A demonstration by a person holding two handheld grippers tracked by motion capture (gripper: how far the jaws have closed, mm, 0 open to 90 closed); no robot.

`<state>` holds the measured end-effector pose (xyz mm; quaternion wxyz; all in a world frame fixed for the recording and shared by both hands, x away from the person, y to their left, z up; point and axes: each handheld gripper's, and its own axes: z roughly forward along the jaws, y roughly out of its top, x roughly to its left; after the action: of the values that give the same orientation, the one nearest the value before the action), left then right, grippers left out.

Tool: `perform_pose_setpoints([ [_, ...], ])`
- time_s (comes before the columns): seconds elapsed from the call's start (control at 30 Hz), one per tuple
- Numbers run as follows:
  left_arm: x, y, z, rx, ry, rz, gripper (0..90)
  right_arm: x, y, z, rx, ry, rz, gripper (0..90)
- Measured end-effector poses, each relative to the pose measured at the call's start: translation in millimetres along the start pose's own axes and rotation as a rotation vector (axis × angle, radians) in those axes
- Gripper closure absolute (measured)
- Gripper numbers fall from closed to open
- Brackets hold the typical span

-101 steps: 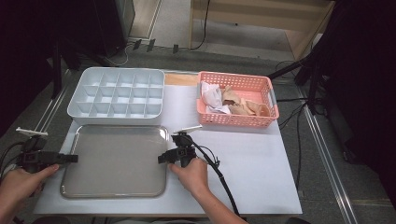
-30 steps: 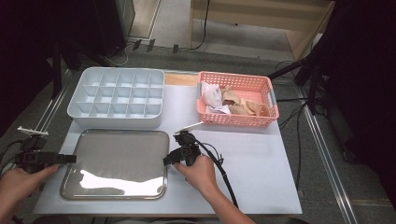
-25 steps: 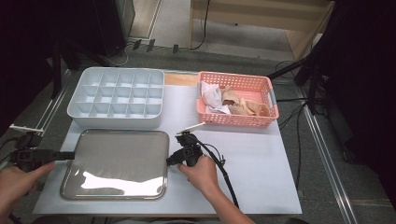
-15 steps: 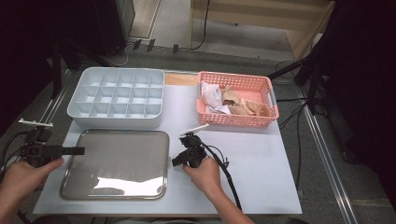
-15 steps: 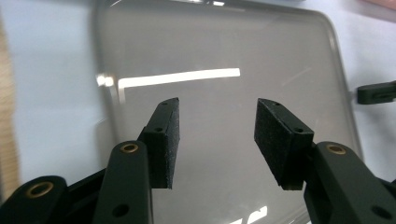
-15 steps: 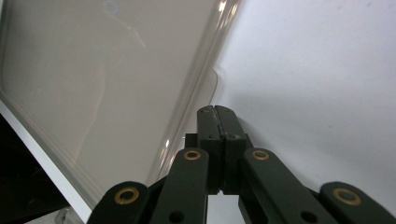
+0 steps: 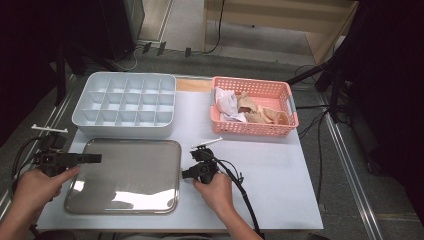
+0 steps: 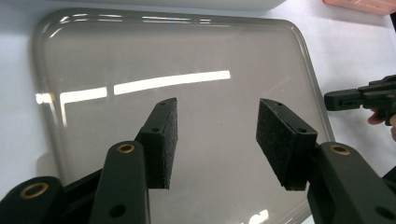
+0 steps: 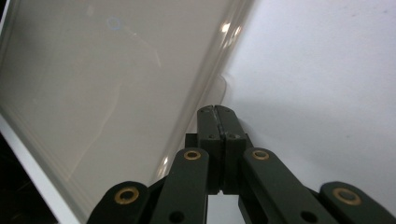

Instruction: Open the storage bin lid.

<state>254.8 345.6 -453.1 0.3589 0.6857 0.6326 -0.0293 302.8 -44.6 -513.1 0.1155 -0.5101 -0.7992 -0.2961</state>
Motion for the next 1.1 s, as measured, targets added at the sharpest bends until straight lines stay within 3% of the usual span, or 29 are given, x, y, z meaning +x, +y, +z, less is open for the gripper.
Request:
perform_pose_setpoints([
  [0.1,-5.4,1.7,5.0,0.004,-0.004,0.014,49.5,-3.6,-3.0,-0.1,-0.018,0.029,0.021,90.0],
  [0.67,-38.2,12.9,29.1,0.012,-0.058,0.091,48.5,5.2,-2.2,11.3,-0.051,0.071,-0.016,90.0],
  [0.93,-63.3,17.2,45.5,0.029,-0.083,0.151,46.0,1.3,-3.3,-12.5,-0.140,0.100,-0.104,79.2],
  [1.1,-80.2,21.7,59.7,0.047,-0.102,0.187,43.7,-14.8,-5.3,-33.9,-0.205,0.082,-0.149,70.1],
])
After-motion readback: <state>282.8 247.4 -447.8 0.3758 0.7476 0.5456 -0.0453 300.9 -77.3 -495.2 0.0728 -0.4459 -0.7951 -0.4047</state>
